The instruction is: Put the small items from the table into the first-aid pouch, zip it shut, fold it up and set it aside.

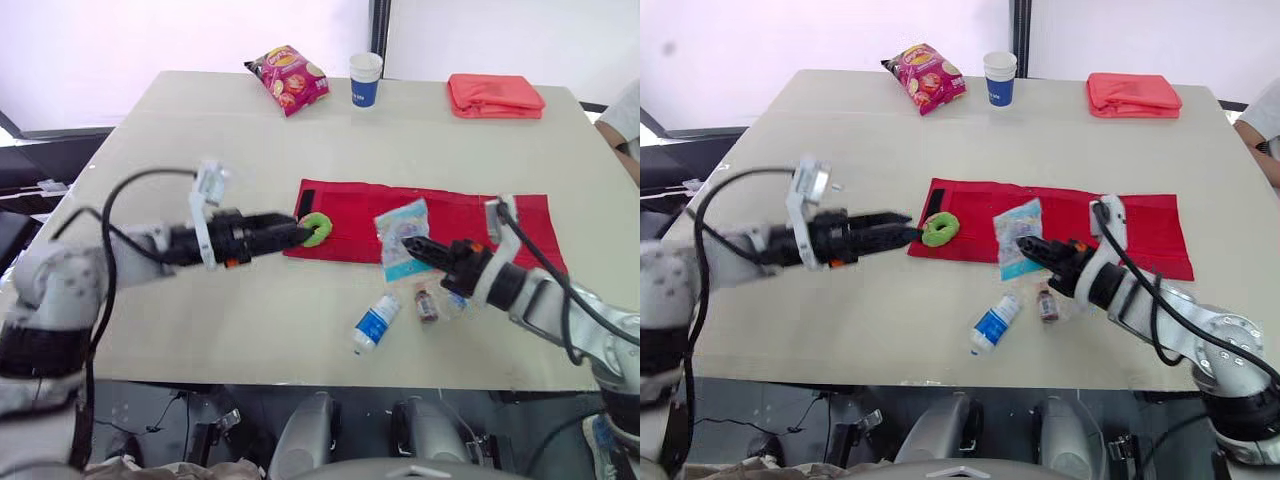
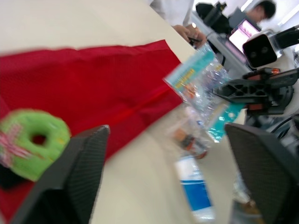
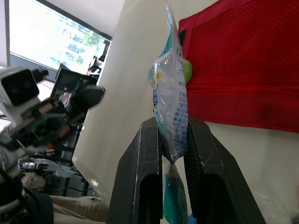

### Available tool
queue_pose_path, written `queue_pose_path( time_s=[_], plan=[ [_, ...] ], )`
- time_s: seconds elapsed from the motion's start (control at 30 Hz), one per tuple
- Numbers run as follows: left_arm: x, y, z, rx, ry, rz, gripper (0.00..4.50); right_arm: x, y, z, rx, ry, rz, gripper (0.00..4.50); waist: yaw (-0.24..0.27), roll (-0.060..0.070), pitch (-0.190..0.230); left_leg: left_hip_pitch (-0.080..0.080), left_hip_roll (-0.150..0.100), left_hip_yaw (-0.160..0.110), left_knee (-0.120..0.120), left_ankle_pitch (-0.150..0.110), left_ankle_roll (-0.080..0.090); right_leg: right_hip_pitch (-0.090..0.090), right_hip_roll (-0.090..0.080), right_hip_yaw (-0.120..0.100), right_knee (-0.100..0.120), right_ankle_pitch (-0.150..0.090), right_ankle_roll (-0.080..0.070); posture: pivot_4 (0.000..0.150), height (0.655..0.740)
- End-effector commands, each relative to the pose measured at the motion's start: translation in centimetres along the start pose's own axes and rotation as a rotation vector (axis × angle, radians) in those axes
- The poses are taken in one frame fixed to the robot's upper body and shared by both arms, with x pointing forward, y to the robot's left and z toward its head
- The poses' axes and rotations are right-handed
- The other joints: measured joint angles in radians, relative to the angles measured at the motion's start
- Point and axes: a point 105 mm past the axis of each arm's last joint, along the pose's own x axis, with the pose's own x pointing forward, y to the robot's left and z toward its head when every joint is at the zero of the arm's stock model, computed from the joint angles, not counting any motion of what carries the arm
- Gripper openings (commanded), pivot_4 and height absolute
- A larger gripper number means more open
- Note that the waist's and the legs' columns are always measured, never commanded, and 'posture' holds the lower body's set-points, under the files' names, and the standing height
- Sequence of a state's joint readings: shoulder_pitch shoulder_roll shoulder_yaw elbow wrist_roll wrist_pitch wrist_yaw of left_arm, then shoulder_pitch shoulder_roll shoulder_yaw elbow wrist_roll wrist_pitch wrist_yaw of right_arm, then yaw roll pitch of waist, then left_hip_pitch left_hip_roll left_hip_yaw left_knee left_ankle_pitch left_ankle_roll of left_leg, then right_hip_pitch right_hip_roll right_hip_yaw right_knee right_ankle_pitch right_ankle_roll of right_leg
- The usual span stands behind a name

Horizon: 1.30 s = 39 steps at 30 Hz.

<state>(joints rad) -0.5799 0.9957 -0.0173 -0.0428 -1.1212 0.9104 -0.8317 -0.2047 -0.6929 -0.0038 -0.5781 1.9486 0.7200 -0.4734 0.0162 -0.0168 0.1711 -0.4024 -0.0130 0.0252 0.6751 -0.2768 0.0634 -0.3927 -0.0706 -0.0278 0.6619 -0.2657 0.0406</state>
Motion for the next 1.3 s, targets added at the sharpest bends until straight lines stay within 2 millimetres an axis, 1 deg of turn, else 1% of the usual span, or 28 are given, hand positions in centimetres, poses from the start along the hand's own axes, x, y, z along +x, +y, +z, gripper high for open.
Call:
queue_pose_path(
  time_s=[0.03, 0.13, 0.17, 0.2, 0.27, 0.33, 0.37, 0.4, 0.47, 0.57, 0.73, 0.97, 1.1, 1.17, 1.2, 1.23, 1.27, 1.3],
  plan=[
    [1.3, 2.3, 0.2, 0.155, 0.128, -0.049, 4.5, -2.3, 0.9, 0.0, -0.07, -0.011, 0.044, 0.1, 0.001, 0.0, 0.0, -0.001, 0.0, 0.0, 0.0, 0.0, 0.001, 0.0, 0.0, -0.001, -0.001, 0.0, 0.0, 0.15, 0.7395],
    [3.3, 3.8, 0.0, 0.258, 0.229, -0.081, 4.5, -3.7, 0.7, -0.3, -0.101, -0.001, 0.032, 0.1, -0.005, -0.001, 0.0, -0.006, 0.001, 0.0, 0.001, 0.0, 0.001, -0.005, 0.0, 0.001, -0.001, 0.0, 0.0, 0.15, 0.7395],
    [4.3, 4.2, -0.1, 0.3, 0.258, -0.089, 4.5, -4.1, 0.6, -0.5, -0.111, 0.004, 0.024, 0.1, -0.005, -0.001, 0.0, -0.013, 0.001, -0.001, 0.004, 0.0, 0.001, -0.01, -0.001, 0.001, 0.0, 0.0, 0.0, 0.15, 0.7395],
    [5.6, 4.7, -0.1, 0.339, 0.282, -0.099, 4.5, -4.4, 0.5, -0.5, -0.121, 0.006, 0.013, 0.1, -0.006, -0.002, 0.001, -0.013, 0.001, -0.001, 0.004, 0.0, 0.001, -0.011, -0.001, 0.0, 0.0, 0.0, 0.0, 0.15, 0.7395],
    [7.4, 5.2, -0.1, 0.396, 0.319, -0.117, 4.5, -4.6, 0.6, -0.6, -0.134, 0.008, 0.002, 0.1, 0.001, -0.004, 0.002, -0.016, 0.001, -0.002, 0.006, 0.0, 0.001, -0.012, 0.0, -0.001, 0.0, 0.0, 0.0, 0.15, 0.7395],
    [8.5, 5.9, -0.4, 0.464, 0.369, -0.118, 4.5, -4.6, 0.9, -0.8, -0.135, 0.005, 0.004, 0.1, -0.003, -0.005, 0.003, -0.02, 0.002, -0.004, 0.01, -0.001, 0.002, -0.013, 0.0, -0.003, 0.0, 0.001, 0.001, 0.15, 0.7395],
    [8.8, 6.1, -0.6, 0.489, 0.387, -0.119, 4.5, -4.5, 1.1, -0.9, -0.134, 0.003, 0.006, 0.1, -0.007, -0.005, 0.003, -0.02, 0.002, -0.004, 0.01, -0.001, 0.002, -0.013, 0.0, -0.002, 0.0, 0.001, 0.002, 0.15, 0.7395],
    [9.4, 6.4, -0.9, 0.554, 0.425, -0.113, 4.5, -4.5, 1.3, -1.0, -0.13, -0.002, 0.009, 0.1, -0.011, -0.006, 0.003, -0.02, 0.002, -0.002, 0.01, -0.003, 0.005, -0.015, 0.0, -0.001, 0.0, 0.002, 0.002, 0.15, 0.7395],
    [10.3, 6.8, -1.2, 0.642, 0.469, -0.106, 4.5, -4.6, 1.5, -1.3, -0.115, -0.011, 0.009, 0.1, -0.012, -0.006, 0.003, -0.022, 0.002, -0.001, 0.01, -0.003, 0.006, -0.016, 0.0, 0.0, 0.0, 0.002, 0.003, 0.15, 0.7395],
    [10.3, 7.4, -1.4, 0.741, 0.519, -0.095, 4.5, -4.5, 1.9, -1.6, -0.103, -0.022, 0.01, 0.1, -0.012, -0.006, 0.003, -0.027, 0.002, -0.003, 0.013, -0.002, 0.004, -0.019, -0.001, 0.0, 0.0, 0.002, 0.004, 0.15, 0.7395],
    [10.0, 7.8, -1.4, 0.853, 0.566, -0.093, 4.5, -4.1, 2.2, -1.8, -0.085, -0.027, 0.015, 0.1, -0.005, -0.006, 0.003, -0.028, 0.002, -0.003, 0.015, -0.002, 0.005, -0.019, -0.001, -0.001, 0.0, 0.003, 0.004, 0.15, 0.7395],
    [10.0, 7.9, -0.2, 0.907, 0.536, -0.064, 4.5, -3.3, 2.7, -2.2, -0.071, -0.01, 0.036, 0.1, -0.004, -0.006, 0.003, -0.029, 0.002, -0.003, 0.02, -0.003, 0.006, -0.019, -0.001, -0.002, 0.002, 0.005, 0.007, 0.15, 0.7395],
    [10.3, 8.2, -0.6, 0.983, 0.549, -0.038, 4.5, -2.9, 2.5, -2.0, -0.061, -0.018, 0.035, 0.1, -0.003, -0.006, 0.003, -0.03, 0.002, -0.003, 0.024, -0.004, 0.008, -0.018, -0.001, -0.003, 0.003, 0.006, 0.009, 0.15, 0.7395],
    [10.7, 8.0, -0.7, 0.997, 0.538, -0.044, 4.5, -2.7, 2.5, -2.0, -0.06, -0.019, 0.036, 0.1, -0.003, -0.006, 0.003, -0.031, 0.002, -0.003, 0.026, -0.004, 0.009, -0.018, -0.001, -0.002, 0.003, 0.006, 0.01, 0.15, 0.7395],
    [10.9, 7.8, -0.8, 1.004, 0.53, -0.055, 4.11, -2.6, 2.6, -2.0, -0.06, -0.016, 0.04, 0.1, -0.002, -0.006, 0.003, -0.03, 0.002, -0.003, 0.026, -0.005, 0.009, -0.018, -0.001, -0.002, 0.003, 0.007, 0.01, 0.15, 0.7395],
    [11.2, 7.5, -1.0, 1.018, 0.525, -0.07, 4.0, -2.6, 2.7, -2.2, -0.062, -0.011, 0.044, 0.1, -0.002, -0.006, 0.003, -0.03, 0.002, -0.003, 0.027, -0.005, 0.009, -0.017, -0.001, -0.002, 0.003, 0.007, 0.01, 0.15, 0.7395],
    [11.4, 7.3, -1.1, 1.023, 0.519, -0.081, 3.8, -2.5, 2.8, -2.2, -0.063, -0.007, 0.048, 0.1, -0.002, -0.006, 0.003, -0.03, 0.002, -0.003, 0.027, -0.005, 0.009, -0.017, -0.001, -0.002, 0.003, 0.007, 0.01, 0.15, 0.7395],
    [11.6, 7.1, -1.4, 1.015, 0.51, -0.092, 3.31, -2.4, 2.8, -2.3, -0.064, -0.005, 0.05, 0.1, -0.002, -0.006, 0.003, -0.03, 0.002, -0.003, 0.027, -0.005, 0.009, -0.017, -0.001, -0.002, 0.002, 0.007, 0.01, 0.15, 0.7395]
  ],
)
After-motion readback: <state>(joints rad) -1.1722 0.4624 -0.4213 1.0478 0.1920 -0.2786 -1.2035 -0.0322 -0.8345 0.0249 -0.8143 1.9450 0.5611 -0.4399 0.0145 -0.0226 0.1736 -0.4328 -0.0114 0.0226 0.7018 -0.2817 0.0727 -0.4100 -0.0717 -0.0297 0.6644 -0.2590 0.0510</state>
